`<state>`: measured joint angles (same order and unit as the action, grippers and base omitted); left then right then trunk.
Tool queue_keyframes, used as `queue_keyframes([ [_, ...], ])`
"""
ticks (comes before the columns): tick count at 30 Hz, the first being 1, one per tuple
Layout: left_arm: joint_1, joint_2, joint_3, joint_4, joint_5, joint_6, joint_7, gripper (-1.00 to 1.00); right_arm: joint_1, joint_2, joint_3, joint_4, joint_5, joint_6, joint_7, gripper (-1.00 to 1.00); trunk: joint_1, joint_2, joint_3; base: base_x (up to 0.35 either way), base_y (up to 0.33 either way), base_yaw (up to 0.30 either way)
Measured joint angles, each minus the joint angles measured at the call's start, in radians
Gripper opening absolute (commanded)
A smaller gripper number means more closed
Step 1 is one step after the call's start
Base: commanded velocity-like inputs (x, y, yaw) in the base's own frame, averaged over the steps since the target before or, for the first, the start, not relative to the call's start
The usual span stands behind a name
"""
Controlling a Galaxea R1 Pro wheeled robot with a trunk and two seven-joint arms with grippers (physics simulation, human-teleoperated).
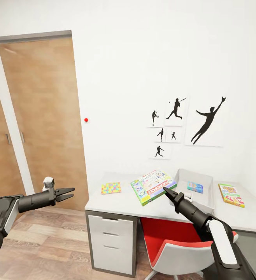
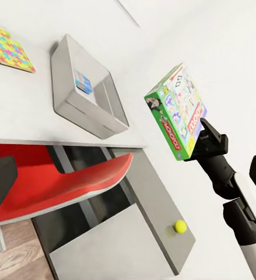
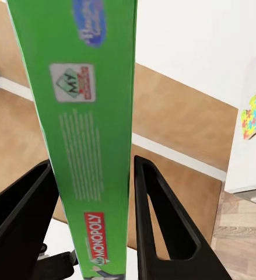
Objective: Put all the toys in the child's room - the three board games (two on the bed and one on the table), the two jigsaw puzzles on the table, and the tennis ball on the table - inside the toy box on the table in the child's room.
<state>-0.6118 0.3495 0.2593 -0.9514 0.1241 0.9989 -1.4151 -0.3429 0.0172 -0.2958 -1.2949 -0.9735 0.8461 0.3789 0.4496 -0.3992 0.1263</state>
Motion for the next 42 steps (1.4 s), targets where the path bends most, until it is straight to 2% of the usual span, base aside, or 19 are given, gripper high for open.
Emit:
queue_keyframes([
  [17, -0.005, 0.0, 0.0, 0.0, -0.005, 0.004, 0.011, 1.0, -0.001, -0.001, -0.003, -0.01, 0.001, 0.005, -0.014, -1.0, 0.0, 0.0, 0.0, 0.036, 0.02, 0.0],
  [20, -0.059, -0.011, -0.004, 0.0, -0.007, 0.012, 0.035, 1.0, -0.018, -0.008, -0.007, -0.012, 0.002, 0.036, -0.038, -1.0, 0.0, 0.0, 0.0, 0.003, 0.002, 0.0],
  [23, -0.141, -0.044, -0.007, 0.005, -0.007, 0.022, 0.088, 1.0, -0.094, -0.02, -0.015, -0.01, -0.011, 0.102, -0.11, -1.0, 0.0, 0.0, 0.0, 0.001, 0.0, 0.0],
  [24, -0.176, -0.056, -0.008, 0.013, -0.005, 0.026, 0.114, 1.0, -0.127, -0.024, -0.022, -0.008, 0.001, 0.118, -0.145, -1.0, 0.0, 0.0, 0.0, 0.0, 0.0, 0.0],
  [26, -0.235, -0.073, -0.008, 0.041, -0.006, 0.029, 0.153, 1.0, -0.172, -0.027, -0.034, -0.007, -0.015, 0.138, -0.189, -1.0, 0.0, 0.0, 0.0, 0.0, 0.0, 0.0],
  [27, -0.274, -0.083, -0.008, 0.072, -0.005, 0.031, 0.178, 1.0, -0.196, -0.028, -0.04, -0.007, -0.004, 0.147, -0.211, -1.0, 0.0, 0.0, 0.0, 0.0, 0.0, 0.0],
  [29, -0.358, -0.1, -0.009, 0.16, -0.006, 0.031, 0.232, 1.0, -0.249, -0.032, -0.048, -0.01, -0.01, 0.165, -0.248, -1.0, 0.0, 0.0, 0.0, 0.0, 0.0, 0.0],
  [30, -0.38, -0.103, -0.009, 0.184, -0.007, 0.031, 0.245, 1.0, -0.264, -0.033, -0.048, -0.012, -0.014, 0.168, -0.259, -1.0, 0.0, 0.0, 0.0, 0.0, 0.0, 0.0],
  [31, -0.432, -0.113, -0.009, 0.246, -0.006, 0.029, 0.286, 1.0, -0.3, -0.036, -0.051, -0.016, 0.01, 0.173, -0.302, -1.0, 0.0, 0.0, 0.0, 0.0, 0.0, 0.0],
  [33, -0.485, -0.142, -0.009, 0.31, -0.008, 0.027, 0.351, 1.0, -0.34, -0.038, -0.054, -0.007, 0.0, 0.176, -0.377, -1.0, 0.0, 0.0, 0.0, 0.0, 0.0, 0.0],
  [34, -0.494, -0.15, -0.01, 0.32, -0.009, 0.027, 0.368, 1.0, -0.348, -0.038, -0.056, -0.001, 0.007, 0.177, -0.392, -1.0, 0.0, 0.0, 0.0, 0.0, 0.0, 0.0],
  [37, -0.517, -0.183, -0.009, 0.347, -0.009, 0.024, 0.444, 1.0, -0.373, -0.039, -0.082, 0.027, -0.051, 0.179, -0.435, -1.0, 0.0, 0.0, 0.0, 0.0, 0.0, 0.0],
  [39, -0.521, -0.189, -0.009, 0.353, -0.009, 0.023, 0.459, 1.0, -0.376, -0.04, -0.093, 0.033, -0.083, 0.18, -0.444, -1.0, 0.0, 0.0, 0.0, 0.0, 0.0, 0.0],
  [42, -0.523, -0.193, -0.011, 0.357, -0.007, 0.022, 0.466, 1.0, -0.377, -0.061, -0.101, 0.044, -0.104, 0.181, -0.451, -1.0, 0.0, 0.0, 0.0, 0.0, 0.0, -0.039],
])
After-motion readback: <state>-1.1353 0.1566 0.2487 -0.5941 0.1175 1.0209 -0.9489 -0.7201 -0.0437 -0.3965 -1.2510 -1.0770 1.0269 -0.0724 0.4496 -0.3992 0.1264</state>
